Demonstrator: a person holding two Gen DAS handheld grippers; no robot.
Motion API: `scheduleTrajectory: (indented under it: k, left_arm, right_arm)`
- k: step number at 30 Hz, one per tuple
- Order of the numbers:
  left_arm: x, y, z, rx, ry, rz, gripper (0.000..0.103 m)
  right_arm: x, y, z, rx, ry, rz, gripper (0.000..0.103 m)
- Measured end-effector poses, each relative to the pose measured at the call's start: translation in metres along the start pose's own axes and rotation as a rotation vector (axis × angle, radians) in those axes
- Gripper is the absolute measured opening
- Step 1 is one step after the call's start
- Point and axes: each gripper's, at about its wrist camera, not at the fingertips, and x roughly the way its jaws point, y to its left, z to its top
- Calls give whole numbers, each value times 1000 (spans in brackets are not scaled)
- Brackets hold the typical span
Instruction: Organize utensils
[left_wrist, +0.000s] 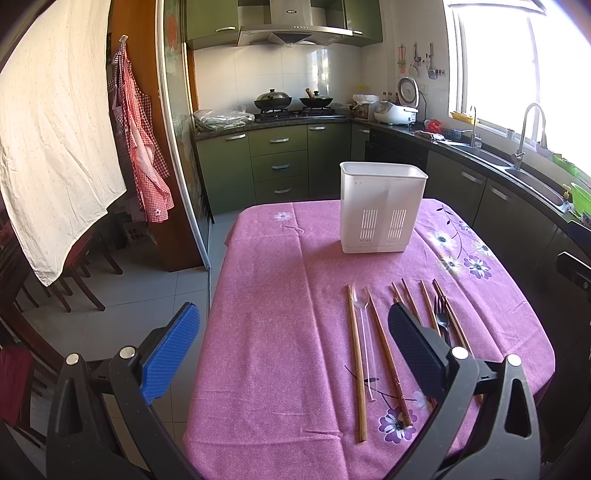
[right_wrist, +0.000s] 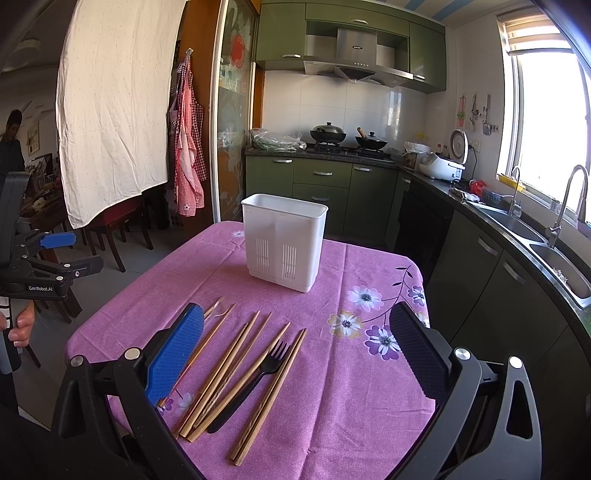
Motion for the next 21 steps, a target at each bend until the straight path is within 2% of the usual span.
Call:
scheduleTrajectory:
  k: [17, 21]
  left_arm:
    - [0, 0, -1, 1, 2, -1, 97]
    - [6, 0, -2, 7, 20, -8, 97]
  right_arm:
    - [1, 0, 0, 0, 3, -2, 99]
    - [11, -5, 1, -3, 33, -28, 99]
